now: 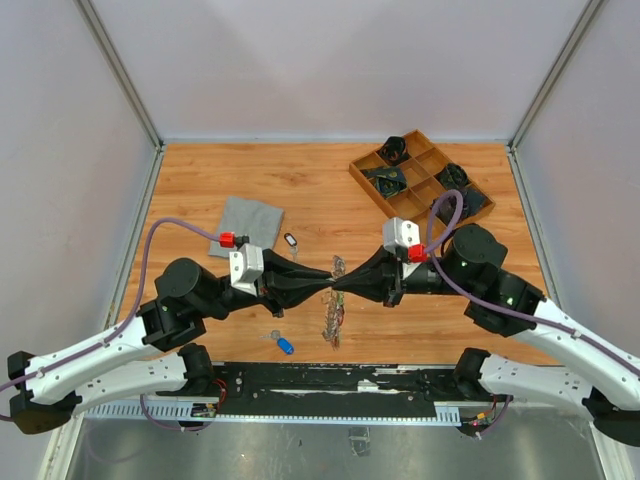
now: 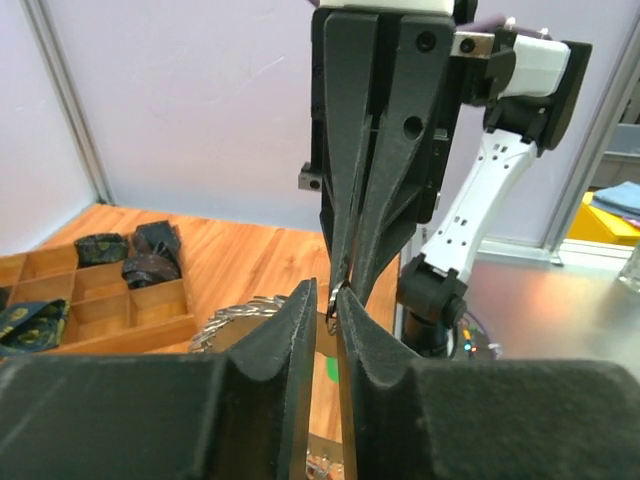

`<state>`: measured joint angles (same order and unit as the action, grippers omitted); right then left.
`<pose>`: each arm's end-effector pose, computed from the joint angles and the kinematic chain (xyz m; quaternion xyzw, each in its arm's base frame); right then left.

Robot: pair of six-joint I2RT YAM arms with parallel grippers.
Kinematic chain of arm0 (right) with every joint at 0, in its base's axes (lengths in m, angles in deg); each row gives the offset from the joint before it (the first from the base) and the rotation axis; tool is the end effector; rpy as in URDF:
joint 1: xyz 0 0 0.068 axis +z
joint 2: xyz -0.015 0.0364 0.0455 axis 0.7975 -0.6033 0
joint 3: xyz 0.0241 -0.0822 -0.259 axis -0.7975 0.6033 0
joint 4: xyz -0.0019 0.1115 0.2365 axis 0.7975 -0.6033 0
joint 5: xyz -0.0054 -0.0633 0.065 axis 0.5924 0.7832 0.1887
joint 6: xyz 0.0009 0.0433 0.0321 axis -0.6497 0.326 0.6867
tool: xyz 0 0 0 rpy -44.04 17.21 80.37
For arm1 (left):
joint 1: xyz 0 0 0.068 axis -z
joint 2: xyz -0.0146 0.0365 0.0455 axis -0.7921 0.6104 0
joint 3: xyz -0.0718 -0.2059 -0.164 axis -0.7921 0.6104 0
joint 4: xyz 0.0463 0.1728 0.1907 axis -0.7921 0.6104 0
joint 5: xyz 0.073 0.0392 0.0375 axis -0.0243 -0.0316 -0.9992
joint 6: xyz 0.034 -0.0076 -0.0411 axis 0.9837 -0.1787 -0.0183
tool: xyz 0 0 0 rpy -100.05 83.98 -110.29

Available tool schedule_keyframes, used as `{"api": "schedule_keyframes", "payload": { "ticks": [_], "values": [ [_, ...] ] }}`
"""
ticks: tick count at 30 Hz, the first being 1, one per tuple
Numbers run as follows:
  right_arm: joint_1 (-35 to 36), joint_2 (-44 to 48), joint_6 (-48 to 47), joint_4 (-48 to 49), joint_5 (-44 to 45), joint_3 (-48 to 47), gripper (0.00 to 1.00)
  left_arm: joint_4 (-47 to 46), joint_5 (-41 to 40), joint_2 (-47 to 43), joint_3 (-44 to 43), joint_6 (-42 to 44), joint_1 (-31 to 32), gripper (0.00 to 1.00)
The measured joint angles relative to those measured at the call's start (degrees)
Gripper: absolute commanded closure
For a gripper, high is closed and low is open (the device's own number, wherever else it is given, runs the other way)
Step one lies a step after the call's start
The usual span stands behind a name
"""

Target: Put the keys on the keyring

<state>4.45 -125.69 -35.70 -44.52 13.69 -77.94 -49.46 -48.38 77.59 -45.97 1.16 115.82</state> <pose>0.0794 0.1587 0.4157 -0.4704 0.4639 0.5232 0.5383 0.0639 -0.1475 0.3853 0.3887 0.4680 -0.4943 0.6209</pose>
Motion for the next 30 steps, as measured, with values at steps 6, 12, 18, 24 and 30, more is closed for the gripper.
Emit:
{"api": "schedule_keyframes", "payload": {
  "ticks": [6, 12, 18, 24, 30],
  "values": [
    [0.5, -4.8, -11.7, -24.1, -0.9, -15.8, 1.0, 1.2, 4.0, 1.7, -3.2, -0.2, -0.1, 0.62],
    [0.5, -10.6, -19.4, -45.8, 1.8, -28.3, 1.0, 1.7, 6.7, 2.5, -4.3, -0.1, -0.1, 0.59],
    [1.9, -17.9, -21.9, -60.1, 5.7, -39.5, 1.0, 4.3, 7.1, 5.9, -6.0, 0.7, -0.1, 0.57],
    [6.4, -21.2, -22.9, -66.2, 10.1, -44.3, 1.0, 6.2, 7.4, 8.6, -6.6, 1.5, -0.1, 0.56],
    [8.2, -21.6, -23.1, -67.5, 12.5, -45.2, 1.0, 7.0, 7.5, 9.3, -6.6, 1.5, -0.1, 0.56]
  ]
}}
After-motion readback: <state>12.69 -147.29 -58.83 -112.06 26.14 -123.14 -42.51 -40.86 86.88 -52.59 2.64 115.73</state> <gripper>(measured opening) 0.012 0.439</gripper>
